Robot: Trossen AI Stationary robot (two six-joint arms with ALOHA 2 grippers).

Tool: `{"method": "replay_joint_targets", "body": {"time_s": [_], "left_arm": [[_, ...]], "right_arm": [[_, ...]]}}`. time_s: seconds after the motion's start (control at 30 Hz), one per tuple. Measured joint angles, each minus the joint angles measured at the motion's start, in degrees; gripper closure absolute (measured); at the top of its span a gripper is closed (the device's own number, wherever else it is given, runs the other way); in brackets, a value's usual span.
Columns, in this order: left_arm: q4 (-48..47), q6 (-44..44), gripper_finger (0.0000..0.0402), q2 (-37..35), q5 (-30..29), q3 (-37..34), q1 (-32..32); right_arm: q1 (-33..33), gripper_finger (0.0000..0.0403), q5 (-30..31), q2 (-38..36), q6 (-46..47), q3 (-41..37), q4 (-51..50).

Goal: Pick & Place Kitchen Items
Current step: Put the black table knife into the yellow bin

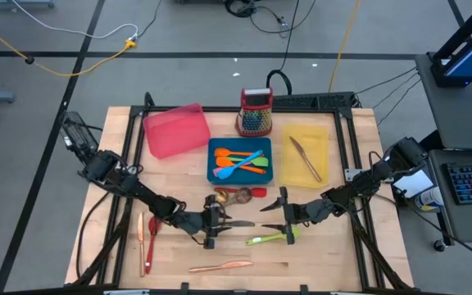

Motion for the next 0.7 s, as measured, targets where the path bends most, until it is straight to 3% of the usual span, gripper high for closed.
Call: {"method": "replay_joint_targets", "body": {"time_s": [0.7], "left_arm": [[-6.92, -4.29, 0.0241, 0.49, -0.08, 0.0, 0.0]], "right_arm": [[-0.02, 0.0181, 0.1, 0.0, 0.0, 0.0, 0.57]]}}
